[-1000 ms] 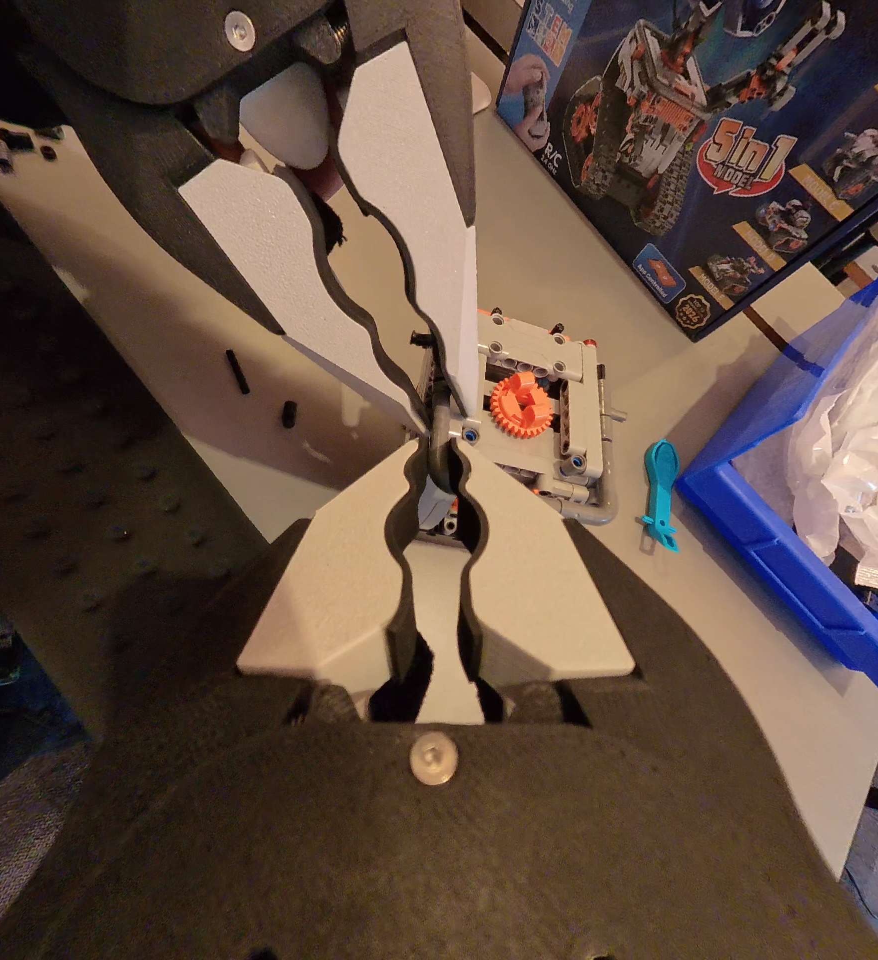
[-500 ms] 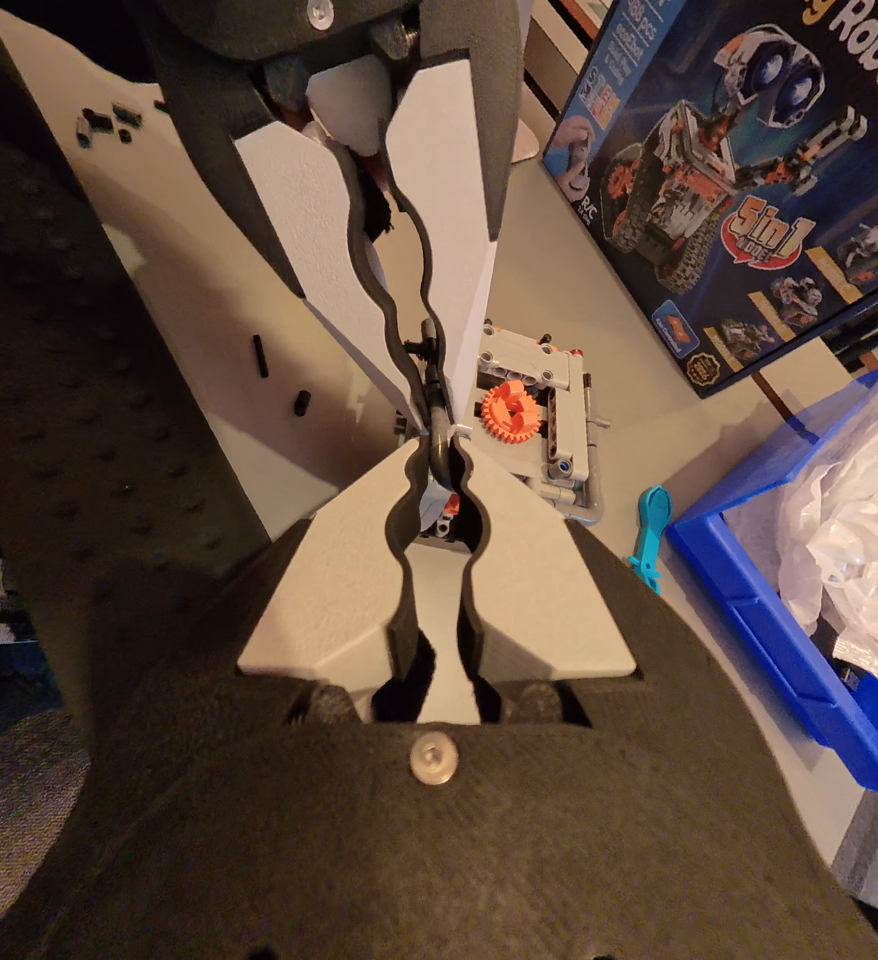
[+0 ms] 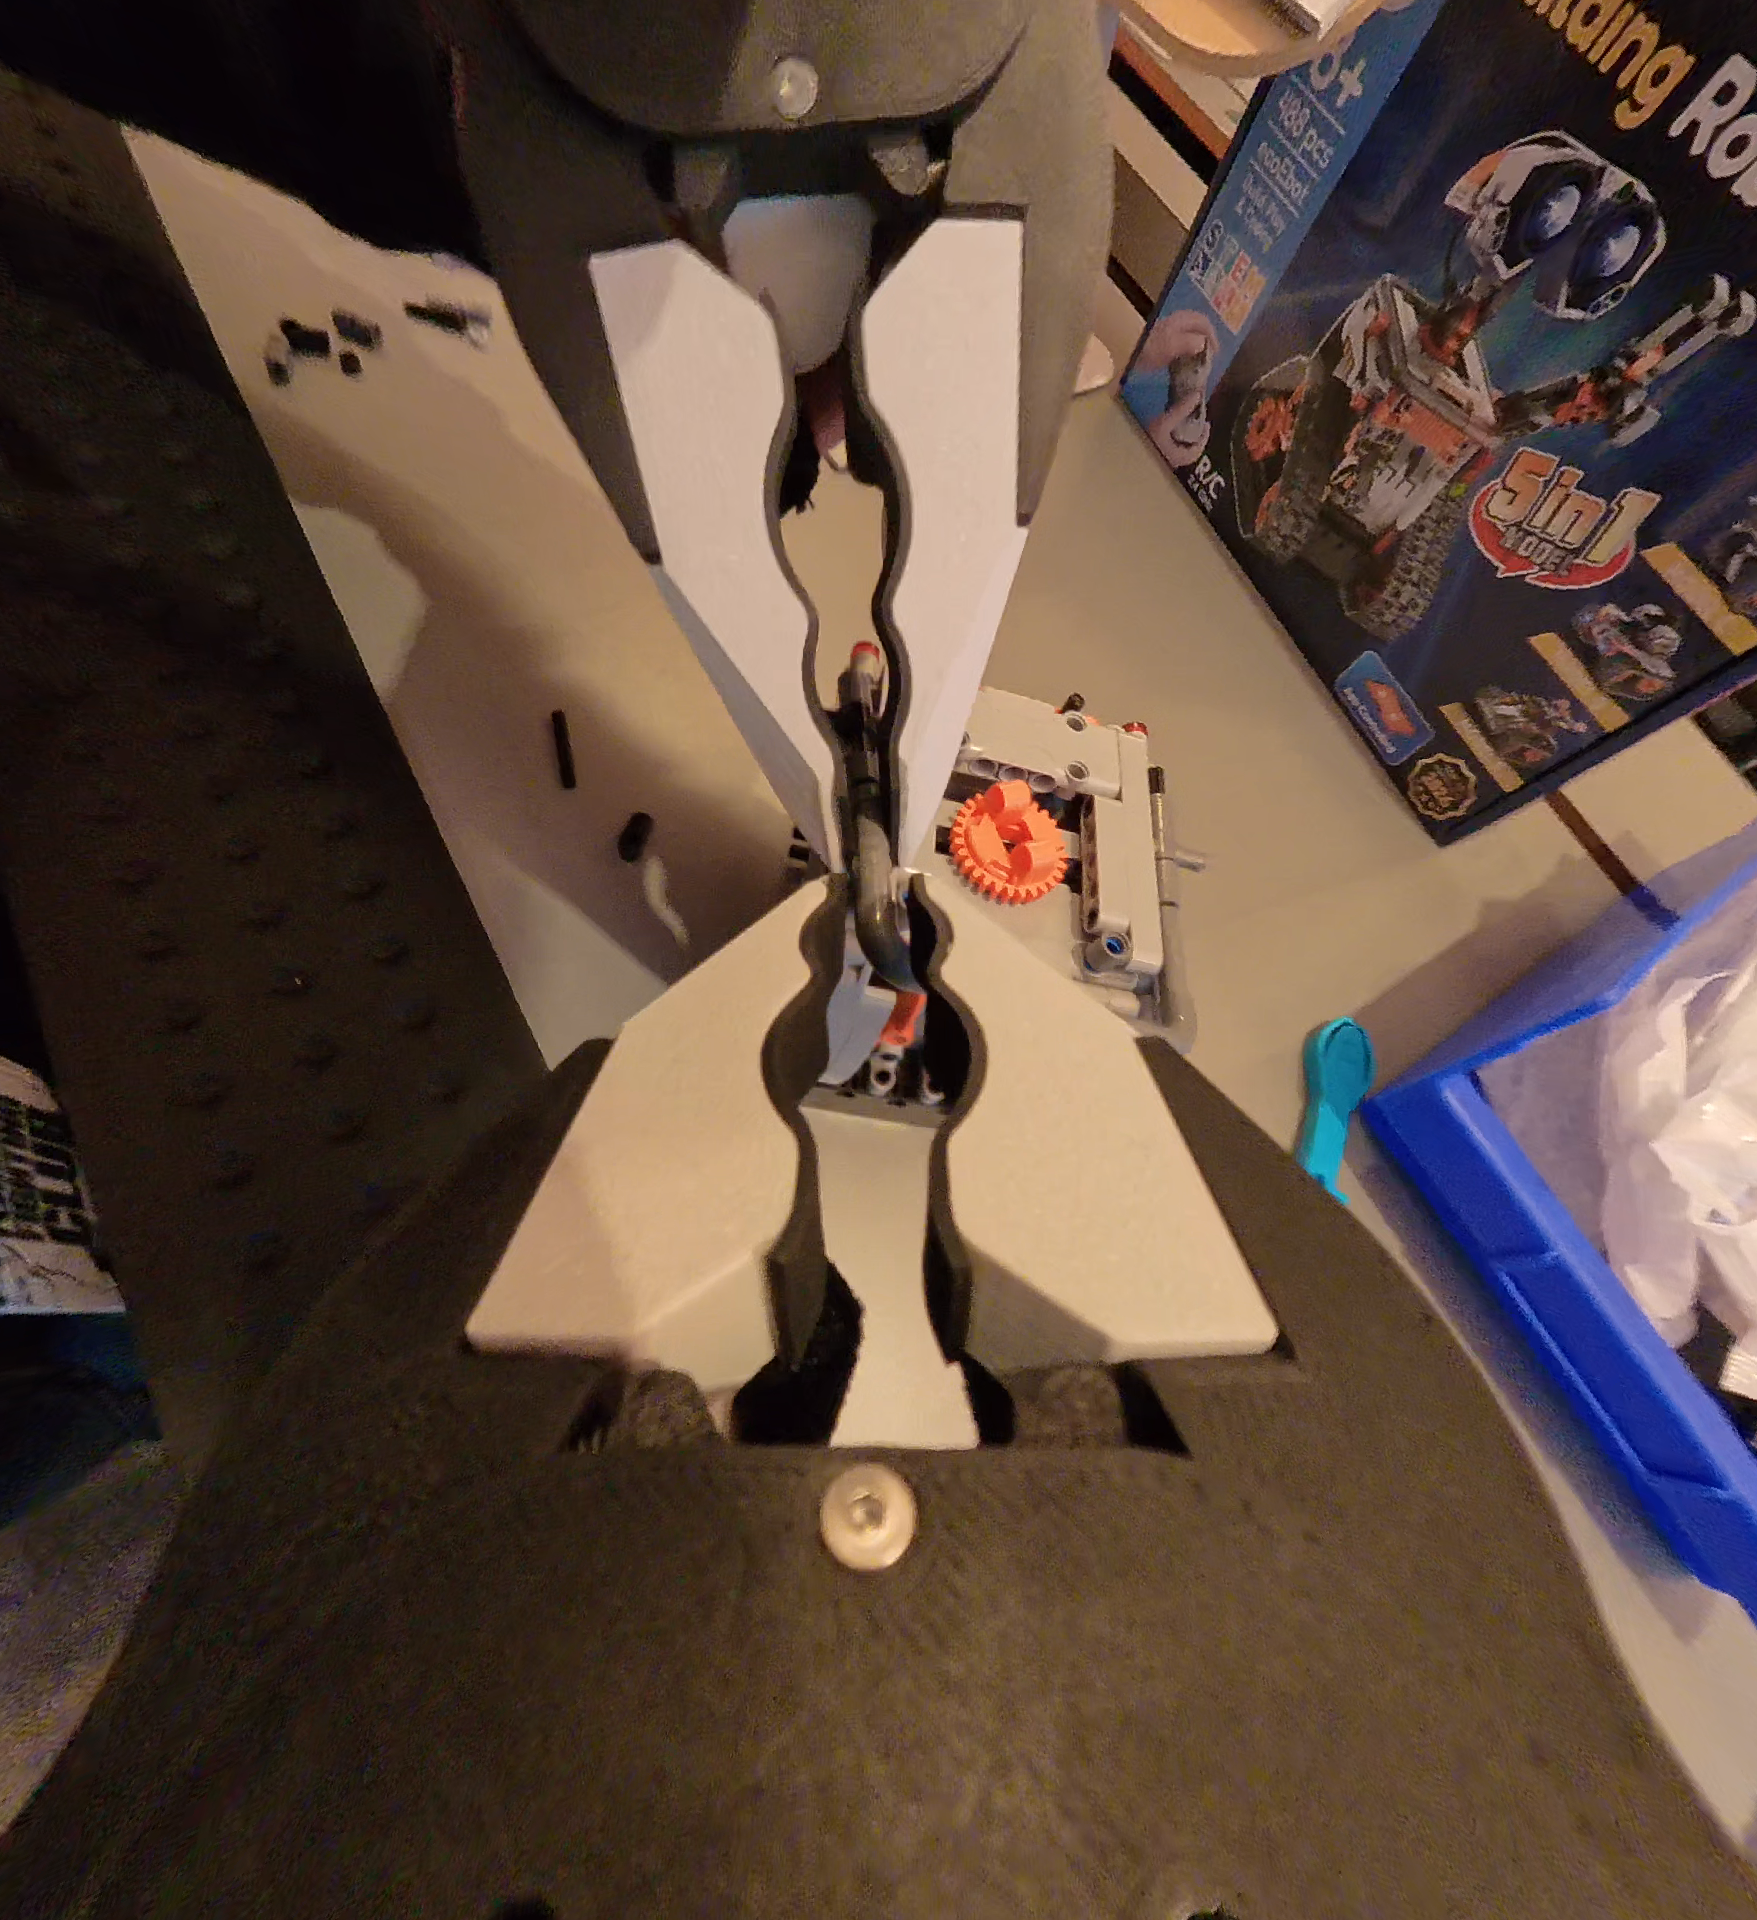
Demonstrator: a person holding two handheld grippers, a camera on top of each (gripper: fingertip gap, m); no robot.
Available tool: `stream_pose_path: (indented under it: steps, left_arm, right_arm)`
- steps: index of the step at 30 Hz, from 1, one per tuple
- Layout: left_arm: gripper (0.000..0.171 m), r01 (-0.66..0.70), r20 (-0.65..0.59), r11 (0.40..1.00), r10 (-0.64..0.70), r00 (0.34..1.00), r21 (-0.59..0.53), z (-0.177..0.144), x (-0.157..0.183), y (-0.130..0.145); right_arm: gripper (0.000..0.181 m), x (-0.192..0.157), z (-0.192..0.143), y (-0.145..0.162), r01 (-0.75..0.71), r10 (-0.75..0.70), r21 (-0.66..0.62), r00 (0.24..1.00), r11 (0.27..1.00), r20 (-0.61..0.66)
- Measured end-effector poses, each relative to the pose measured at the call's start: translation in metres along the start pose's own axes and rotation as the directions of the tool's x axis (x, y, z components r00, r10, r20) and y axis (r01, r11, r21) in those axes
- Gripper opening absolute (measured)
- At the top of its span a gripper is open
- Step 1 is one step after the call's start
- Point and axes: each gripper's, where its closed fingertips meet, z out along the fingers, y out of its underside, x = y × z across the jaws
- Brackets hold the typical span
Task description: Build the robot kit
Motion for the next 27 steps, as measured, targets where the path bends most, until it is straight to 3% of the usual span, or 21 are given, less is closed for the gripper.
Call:
stream_pose_path:
  steps: [16, 27]
  left_arm:
    - [0.004, -0.074, 0.014, 0.996, 0.075, 0.997, -0.043, 0.0051, 0.0020, -0.0044]
    - [0.005, 0.027, -0.078, 1.000, -0.027, 0.997, -0.003, 0.0036, 0.0038, -0.0087]
  right_arm:
    - [0.004, -0.0034, 0.0004, 0.0090, 0.021, -0.020, -0.031, 0.999, 0.999, 0.040]
    - [0.004, -0.0033, -0.0028, 0.0057, -0.012, 0.011, 0.011, 0.996, 1.000, 0.083]
